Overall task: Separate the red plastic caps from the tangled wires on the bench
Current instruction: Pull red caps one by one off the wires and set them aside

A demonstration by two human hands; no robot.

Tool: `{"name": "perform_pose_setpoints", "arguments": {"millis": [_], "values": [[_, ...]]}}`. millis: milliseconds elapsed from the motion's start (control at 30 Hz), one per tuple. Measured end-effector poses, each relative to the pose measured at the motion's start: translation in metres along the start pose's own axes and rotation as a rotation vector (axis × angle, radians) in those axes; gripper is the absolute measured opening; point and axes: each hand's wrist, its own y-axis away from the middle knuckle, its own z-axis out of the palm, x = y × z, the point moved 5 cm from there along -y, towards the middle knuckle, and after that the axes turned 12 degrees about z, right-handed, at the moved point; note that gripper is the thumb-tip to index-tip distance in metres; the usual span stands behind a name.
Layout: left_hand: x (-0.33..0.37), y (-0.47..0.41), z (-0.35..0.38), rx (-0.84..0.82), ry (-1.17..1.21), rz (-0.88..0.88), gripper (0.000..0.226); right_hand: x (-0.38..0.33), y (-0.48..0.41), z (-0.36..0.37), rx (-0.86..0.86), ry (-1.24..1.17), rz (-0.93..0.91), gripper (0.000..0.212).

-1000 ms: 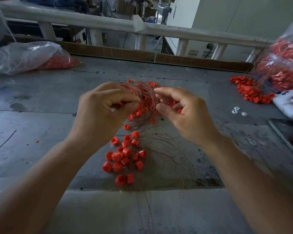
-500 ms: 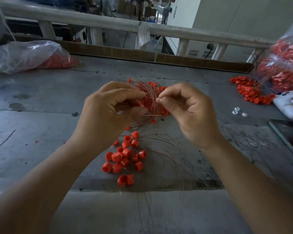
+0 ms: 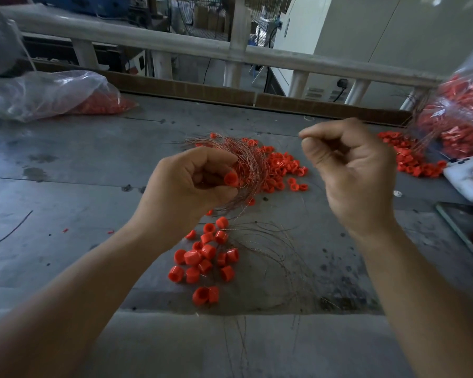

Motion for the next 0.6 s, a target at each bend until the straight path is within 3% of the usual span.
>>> {"name": "perform_pose_setpoints", "arguments": {"millis": [167,400,600], "values": [[0.007,0.000,0.002,-0.018,-0.002,0.021,0.036,0.002,0.012,0.026,-0.195,0.089,0.040,0.015],[0.010,0.001,0.006,-0.043,0.056,0.008,0.023,0.001,0.017,0.033,-0.257,0.096,0.066,0.014],[0.013,0.002,0.009,-0.058,0.139,-0.008,0.028,0.001,0.020,0.035,-0.286,0.158,0.047,0.006]]}}
